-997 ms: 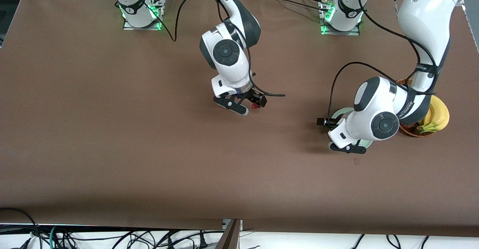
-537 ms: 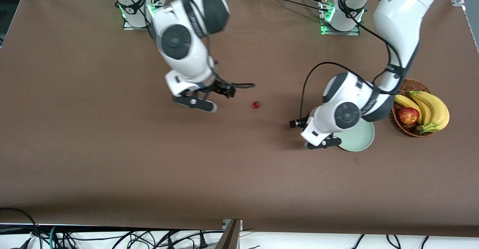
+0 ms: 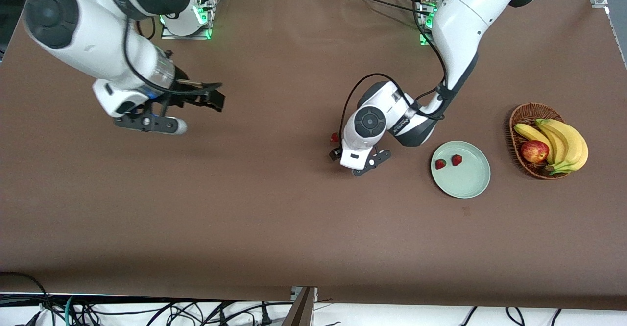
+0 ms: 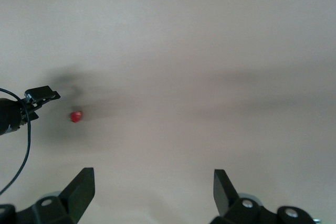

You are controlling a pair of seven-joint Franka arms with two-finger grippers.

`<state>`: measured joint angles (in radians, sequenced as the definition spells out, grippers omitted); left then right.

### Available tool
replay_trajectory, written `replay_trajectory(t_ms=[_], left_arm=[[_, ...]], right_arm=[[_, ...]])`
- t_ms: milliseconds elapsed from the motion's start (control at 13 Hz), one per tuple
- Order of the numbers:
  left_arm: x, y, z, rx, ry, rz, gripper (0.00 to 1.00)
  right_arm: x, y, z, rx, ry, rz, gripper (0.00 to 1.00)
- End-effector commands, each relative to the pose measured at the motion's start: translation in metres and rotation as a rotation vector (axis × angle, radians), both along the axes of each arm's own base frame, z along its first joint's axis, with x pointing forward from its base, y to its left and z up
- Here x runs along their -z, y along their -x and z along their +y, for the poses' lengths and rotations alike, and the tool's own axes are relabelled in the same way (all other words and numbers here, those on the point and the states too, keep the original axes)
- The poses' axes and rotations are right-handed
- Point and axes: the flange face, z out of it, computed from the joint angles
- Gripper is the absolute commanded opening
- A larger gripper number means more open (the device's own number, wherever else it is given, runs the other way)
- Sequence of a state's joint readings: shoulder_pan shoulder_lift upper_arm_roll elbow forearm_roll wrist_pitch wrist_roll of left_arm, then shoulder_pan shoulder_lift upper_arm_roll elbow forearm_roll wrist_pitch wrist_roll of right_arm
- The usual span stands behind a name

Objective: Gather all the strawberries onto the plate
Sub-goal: 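Lift the strawberry with the left gripper while the right arm retracts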

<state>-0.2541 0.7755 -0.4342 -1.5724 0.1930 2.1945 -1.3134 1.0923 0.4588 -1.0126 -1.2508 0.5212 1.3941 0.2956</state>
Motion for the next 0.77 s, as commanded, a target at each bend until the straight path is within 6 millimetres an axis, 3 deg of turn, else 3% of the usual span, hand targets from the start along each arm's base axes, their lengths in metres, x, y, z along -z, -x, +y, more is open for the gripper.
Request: replay_trajectory(t_ms=[0, 230, 384, 614, 690], left_arm=[[0.012, 0.013, -0.002, -0.033, -0.011, 0.002, 1.00], [0.023, 0.024, -0.007, -0.103, 0.024, -0.026, 1.00], [0.026, 0.034, -0.017, -0.087, 0.023, -0.021, 0.95], [0.026, 0.042, -0.027, -0.083, 0.033, -0.029, 0.91], [0.028, 0.045, -0.029, -0.079, 0.030, -0.025, 0.91]], right_arm=[[-0.025, 0.014, -0.051, -0.053, -0.011, 0.048, 1.00], [-0.040, 0.023, -0.112, -0.081, -0.016, 0.055, 1.00], [-0.039, 0.026, -0.138, -0.093, -0.007, 0.058, 1.00], [-0.032, 0.028, -0.165, -0.083, -0.039, 0.066, 1.00], [-0.030, 0.031, -0.163, -0.096, -0.007, 0.045, 1.00]])
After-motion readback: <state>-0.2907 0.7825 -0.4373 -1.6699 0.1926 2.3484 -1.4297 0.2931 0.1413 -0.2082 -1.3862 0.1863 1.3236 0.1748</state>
